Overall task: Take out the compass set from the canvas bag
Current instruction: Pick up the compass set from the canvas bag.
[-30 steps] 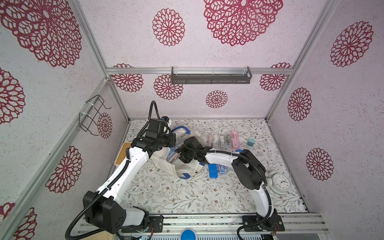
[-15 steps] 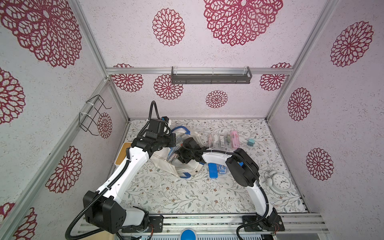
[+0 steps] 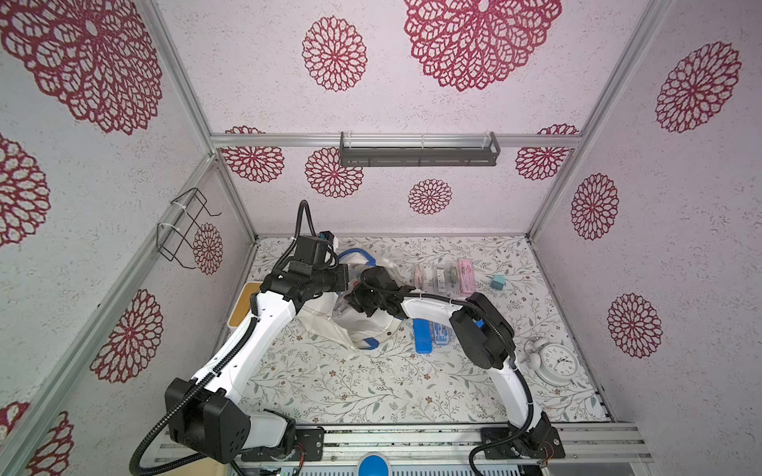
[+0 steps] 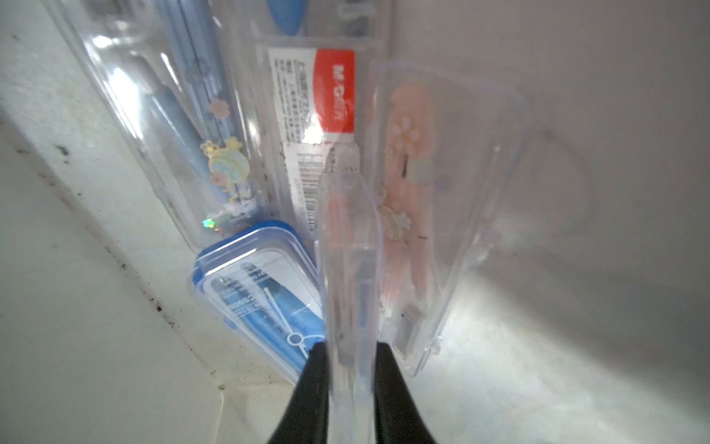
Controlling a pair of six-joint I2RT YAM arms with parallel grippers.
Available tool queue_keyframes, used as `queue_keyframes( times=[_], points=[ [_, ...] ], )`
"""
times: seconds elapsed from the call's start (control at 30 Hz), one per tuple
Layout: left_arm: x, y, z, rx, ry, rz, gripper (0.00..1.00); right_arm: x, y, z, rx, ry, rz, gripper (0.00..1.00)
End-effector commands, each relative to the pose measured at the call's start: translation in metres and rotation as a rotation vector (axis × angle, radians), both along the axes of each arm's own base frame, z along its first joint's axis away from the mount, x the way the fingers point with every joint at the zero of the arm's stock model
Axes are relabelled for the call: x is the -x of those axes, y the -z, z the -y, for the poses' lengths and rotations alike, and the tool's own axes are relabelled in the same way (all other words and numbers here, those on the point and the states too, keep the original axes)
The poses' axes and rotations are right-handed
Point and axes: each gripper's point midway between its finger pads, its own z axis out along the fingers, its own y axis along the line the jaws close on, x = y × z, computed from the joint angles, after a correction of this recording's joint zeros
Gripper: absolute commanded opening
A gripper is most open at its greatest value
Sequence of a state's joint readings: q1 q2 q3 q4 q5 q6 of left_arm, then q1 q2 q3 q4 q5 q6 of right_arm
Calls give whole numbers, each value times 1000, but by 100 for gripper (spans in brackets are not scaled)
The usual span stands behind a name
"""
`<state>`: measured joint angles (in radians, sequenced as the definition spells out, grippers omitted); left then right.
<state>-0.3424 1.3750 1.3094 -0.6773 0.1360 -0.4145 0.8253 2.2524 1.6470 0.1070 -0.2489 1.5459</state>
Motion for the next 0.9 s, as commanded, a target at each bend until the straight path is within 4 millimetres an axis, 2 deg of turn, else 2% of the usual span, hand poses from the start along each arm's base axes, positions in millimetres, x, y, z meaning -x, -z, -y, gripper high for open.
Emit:
queue_keyframes(
  times=[0.0,0.17,0.37,0.43,0.53,0.7,0.87],
  points=[
    [-3,-16,10,50,17,46,0,-15,-31,2,-44,-4,69,16],
    [-4,-18,12,71,10,46,0,-17,-12,-3,-46,-4,25,25],
    [-4,-22,14,108,-10,44,0,-28,-7,-13,-49,-3,28,32],
    [-3,-23,14,117,-14,45,0,-31,-8,-15,-51,-4,34,32],
    [-1,-23,13,125,-21,40,0,-35,-7,-14,-58,2,37,25],
    [0,-21,10,119,-39,37,0,-34,-24,-11,-56,-20,78,15],
    [-7,-16,-3,65,-95,41,0,-19,-60,-1,-23,-95,148,12]
  ],
)
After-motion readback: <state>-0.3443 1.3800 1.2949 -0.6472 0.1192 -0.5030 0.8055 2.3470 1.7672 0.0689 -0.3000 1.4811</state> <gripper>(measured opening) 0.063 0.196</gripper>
